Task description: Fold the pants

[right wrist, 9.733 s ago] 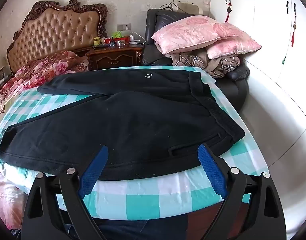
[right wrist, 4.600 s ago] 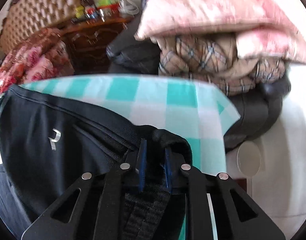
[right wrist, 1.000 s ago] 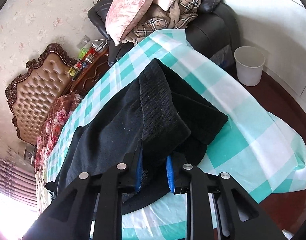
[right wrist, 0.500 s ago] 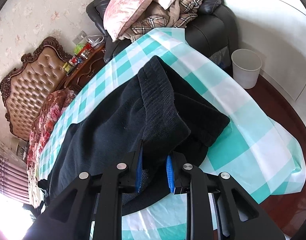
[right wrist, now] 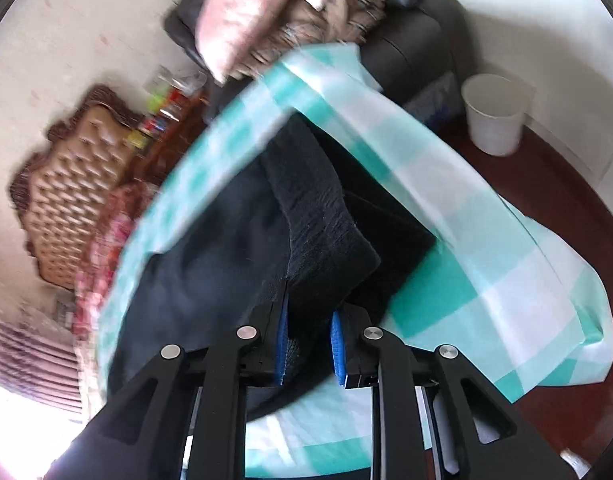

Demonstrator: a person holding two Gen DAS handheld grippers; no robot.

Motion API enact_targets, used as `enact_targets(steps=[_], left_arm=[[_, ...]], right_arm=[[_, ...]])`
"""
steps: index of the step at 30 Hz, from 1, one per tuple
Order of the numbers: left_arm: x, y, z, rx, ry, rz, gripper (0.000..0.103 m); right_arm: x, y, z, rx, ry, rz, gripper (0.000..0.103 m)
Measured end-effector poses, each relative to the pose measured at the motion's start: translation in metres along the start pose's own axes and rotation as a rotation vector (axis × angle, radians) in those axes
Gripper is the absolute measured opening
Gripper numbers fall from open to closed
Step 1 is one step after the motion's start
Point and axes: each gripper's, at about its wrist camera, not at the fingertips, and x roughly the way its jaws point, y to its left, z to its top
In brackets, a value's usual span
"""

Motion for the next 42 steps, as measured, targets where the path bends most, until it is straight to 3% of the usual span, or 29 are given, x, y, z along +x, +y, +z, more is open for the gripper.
enact_targets(steps=[1,2,3,5,7,8,9,10,12,14,16,19,21,23,26,28,33,34,38,39,41,42], left_arm=[[0.001,-0.002,0.000,0.001,0.001,-0.014,0.018],[0.000,-0.008,0.002,0.013,-0.006,-0.037,0.038],[-0.002,-0.012,0.004,0.014,-0.018,-0.053,0.052],[0.005,-0.023,0.008,0.024,-0.013,-0.056,0.053],[0.013,-0.022,0.008,0.021,0.020,-0.016,0.050],[0.020,-0.020,0.009,0.008,0.042,-0.015,0.032],[0.026,-0.018,0.012,0.009,0.049,-0.004,0.008],[0.026,-0.018,0.015,0.019,0.042,0.020,0.005],[0.013,-0.030,0.031,0.034,0.002,-0.003,0.005],[-0.004,-0.042,0.043,0.027,-0.030,-0.034,0.005],[-0.018,-0.050,0.049,0.004,-0.042,-0.051,0.005],[-0.013,-0.047,0.043,0.044,-0.030,0.031,0.005],[0.007,-0.014,0.035,-0.053,0.045,0.063,0.005],[0.007,-0.001,0.031,-0.080,0.052,0.054,0.005],[-0.012,-0.028,0.035,-0.002,0.001,0.021,0.005],[-0.020,-0.042,0.035,0.031,-0.022,0.018,0.005],[0.015,0.000,0.026,-0.019,0.075,0.076,0.006],[0.016,0.008,0.022,-0.026,0.077,0.067,0.007],[0.005,0.008,0.027,0.009,0.036,0.033,0.033],[0.005,0.007,0.029,0.012,0.035,0.030,0.033],[0.008,0.004,0.033,0.030,0.044,0.044,0.029],[0.012,0.003,0.034,0.054,0.048,0.067,0.010]], right_arm=[[0.000,-0.001,0.000,0.002,0.001,0.008,0.022],[-0.001,-0.002,0.001,0.001,0.003,0.024,0.024],[-0.001,-0.002,0.001,0.000,0.005,0.031,0.029],[0.001,-0.002,0.002,-0.001,0.009,0.033,0.030],[0.004,-0.002,0.003,-0.005,0.008,0.032,0.030],[0.006,-0.001,0.003,-0.012,0.006,0.027,0.029],[0.006,0.002,0.004,-0.021,-0.002,0.013,0.024],[0.006,0.003,0.005,-0.026,-0.003,0.009,0.021],[-0.006,0.012,0.011,-0.041,-0.010,0.044,0.019],[-0.033,0.016,0.021,-0.030,-0.018,0.148,0.018],[-0.048,0.014,0.024,-0.034,-0.031,0.174,0.018],[-0.033,0.000,0.022,-0.041,0.000,0.089,0.017],[-0.007,-0.016,0.017,-0.006,0.069,0.055,0.017],[-0.003,-0.019,0.015,-0.007,0.078,0.046,0.018],[-0.026,-0.008,0.019,-0.037,0.036,0.093,0.017],[-0.034,0.001,0.017,-0.073,0.009,0.078,0.017],[0.005,-0.020,0.004,-0.083,0.049,-0.037,0.018],[0.005,-0.018,0.002,-0.108,0.037,-0.050,0.018],[0.005,-0.008,-0.001,-0.183,0.013,-0.131,0.018],[0.005,-0.009,-0.001,-0.184,0.009,-0.139,0.019],[0.004,-0.011,-0.004,-0.176,0.000,-0.148,0.023],[0.003,-0.011,-0.005,-0.183,-0.013,-0.171,0.029]])
